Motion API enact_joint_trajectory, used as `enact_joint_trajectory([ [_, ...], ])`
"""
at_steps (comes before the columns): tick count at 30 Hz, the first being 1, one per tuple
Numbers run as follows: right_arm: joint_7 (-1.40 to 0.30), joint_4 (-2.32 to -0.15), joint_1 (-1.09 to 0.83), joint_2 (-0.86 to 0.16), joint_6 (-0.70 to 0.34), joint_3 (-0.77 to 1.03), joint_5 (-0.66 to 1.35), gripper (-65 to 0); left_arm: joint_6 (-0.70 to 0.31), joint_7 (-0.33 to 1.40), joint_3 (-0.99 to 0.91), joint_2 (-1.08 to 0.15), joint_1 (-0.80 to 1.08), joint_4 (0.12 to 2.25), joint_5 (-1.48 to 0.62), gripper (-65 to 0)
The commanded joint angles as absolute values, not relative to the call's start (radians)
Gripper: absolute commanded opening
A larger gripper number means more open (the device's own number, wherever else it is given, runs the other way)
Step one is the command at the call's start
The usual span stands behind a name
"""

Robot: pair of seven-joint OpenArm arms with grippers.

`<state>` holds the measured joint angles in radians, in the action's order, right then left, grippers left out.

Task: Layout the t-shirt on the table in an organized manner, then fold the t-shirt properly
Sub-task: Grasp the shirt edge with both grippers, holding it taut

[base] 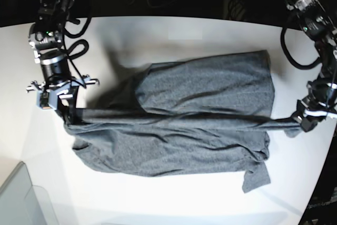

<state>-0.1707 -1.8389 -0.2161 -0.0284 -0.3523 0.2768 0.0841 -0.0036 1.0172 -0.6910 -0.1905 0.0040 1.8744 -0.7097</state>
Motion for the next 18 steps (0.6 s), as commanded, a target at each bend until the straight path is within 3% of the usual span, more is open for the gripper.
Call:
enact_joint_trajectory([
  [1, -0.15, -1.854, -0.211, -0.027, -0.349, 0.282, 0.088, -65.0, -0.004, 1.01, -0.694, -0.197, -0.004, 1.873, -0.72, -64.9],
  [10, -0.148, -1.807, -0.239, -0.028, -0.349, 0.3, 0.091, -65.0, -0.005, 1.046, -0.687, -0.183, 0.179, 1.836, -0.802, -63.5],
  [15, -0.15, -1.797, -0.246, -0.024, -0.349, 0.3, 0.088, -65.0, 0.002, 1.056, -0.673, -0.159, 0.199, 1.764, -0.8, -44.7],
  [18, -0.15, -1.797, -0.248, -0.025, -0.349, 0.3, 0.088, -65.0, 0.002, 1.056, -0.673, -0.154, 0.225, 1.755, -0.809, -37.5],
])
